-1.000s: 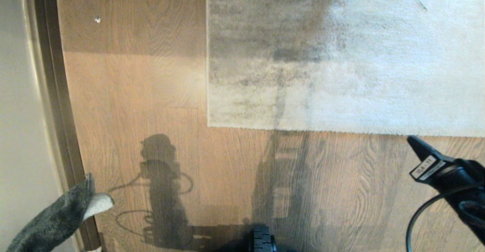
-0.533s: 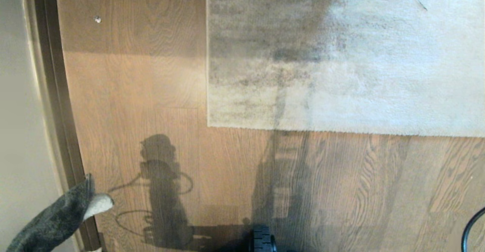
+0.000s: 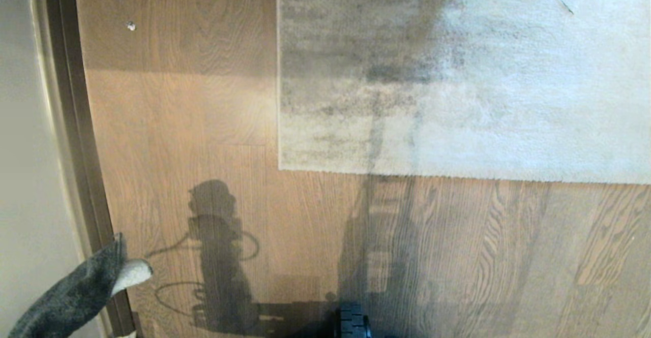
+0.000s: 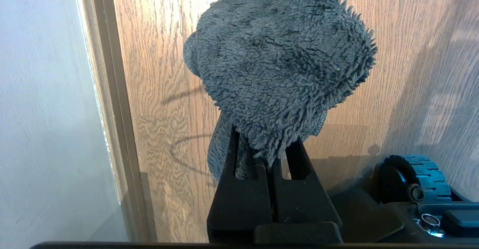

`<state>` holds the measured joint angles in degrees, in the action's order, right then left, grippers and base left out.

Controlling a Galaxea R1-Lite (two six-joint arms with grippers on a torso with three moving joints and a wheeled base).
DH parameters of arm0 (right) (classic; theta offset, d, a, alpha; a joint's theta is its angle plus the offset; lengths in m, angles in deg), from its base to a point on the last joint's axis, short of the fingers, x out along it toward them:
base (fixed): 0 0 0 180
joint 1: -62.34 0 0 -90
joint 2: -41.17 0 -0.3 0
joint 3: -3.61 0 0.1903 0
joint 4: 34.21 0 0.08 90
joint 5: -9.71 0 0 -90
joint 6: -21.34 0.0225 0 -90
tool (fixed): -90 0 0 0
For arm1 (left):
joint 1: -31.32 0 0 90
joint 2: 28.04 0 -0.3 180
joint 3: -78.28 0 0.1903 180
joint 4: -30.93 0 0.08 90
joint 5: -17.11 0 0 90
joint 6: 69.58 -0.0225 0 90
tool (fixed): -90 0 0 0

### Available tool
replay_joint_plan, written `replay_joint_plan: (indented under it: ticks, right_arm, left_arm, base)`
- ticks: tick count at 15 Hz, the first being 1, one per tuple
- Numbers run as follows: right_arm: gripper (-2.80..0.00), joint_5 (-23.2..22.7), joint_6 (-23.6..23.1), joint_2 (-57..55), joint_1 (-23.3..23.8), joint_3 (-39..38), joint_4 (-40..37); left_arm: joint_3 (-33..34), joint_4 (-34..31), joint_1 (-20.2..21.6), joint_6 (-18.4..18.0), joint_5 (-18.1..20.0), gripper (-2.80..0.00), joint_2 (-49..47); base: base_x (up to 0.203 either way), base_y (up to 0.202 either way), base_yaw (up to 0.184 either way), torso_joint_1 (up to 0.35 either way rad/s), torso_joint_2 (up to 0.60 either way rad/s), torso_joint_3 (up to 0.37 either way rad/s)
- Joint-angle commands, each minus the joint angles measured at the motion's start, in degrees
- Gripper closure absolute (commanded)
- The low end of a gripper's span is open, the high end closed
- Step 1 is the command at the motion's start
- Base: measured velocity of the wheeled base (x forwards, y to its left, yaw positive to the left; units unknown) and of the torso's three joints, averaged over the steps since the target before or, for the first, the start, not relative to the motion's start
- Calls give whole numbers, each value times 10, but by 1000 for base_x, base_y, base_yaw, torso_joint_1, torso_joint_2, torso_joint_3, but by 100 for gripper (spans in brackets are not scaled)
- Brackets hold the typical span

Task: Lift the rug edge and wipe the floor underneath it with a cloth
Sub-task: Put down the rag

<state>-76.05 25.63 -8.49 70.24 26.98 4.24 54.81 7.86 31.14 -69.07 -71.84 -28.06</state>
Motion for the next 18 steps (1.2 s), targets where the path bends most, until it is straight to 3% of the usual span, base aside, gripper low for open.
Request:
replay_joint_plan:
  ticks: [1, 5, 9, 12, 18]
  right_arm:
    - [0, -26, 7, 117, 0, 1, -90]
    - [0, -80, 8, 263, -1, 1, -322]
    - [0, -86, -35, 274, -6, 0, -433]
    - [0, -86, -66, 277, -38, 1, -498]
    - [0, -46, -77, 296, -91, 0, -605]
  left_arm:
    - [0, 1, 1, 0, 0, 0, 0]
    - [0, 1, 0, 0, 0, 0, 0]
    - [0, 1, 1, 0, 0, 0, 0]
    - [0, 0, 1, 0, 0, 0, 0]
    - [0, 1, 0, 0, 0, 0, 0]
  base:
    - [0, 0, 0, 0, 0, 0]
    - [0, 0, 0, 0, 0, 0]
    - [0, 0, 0, 0, 0, 0]
    - [0, 0, 0, 0, 0, 0]
    - [0, 0, 0, 0, 0, 0]
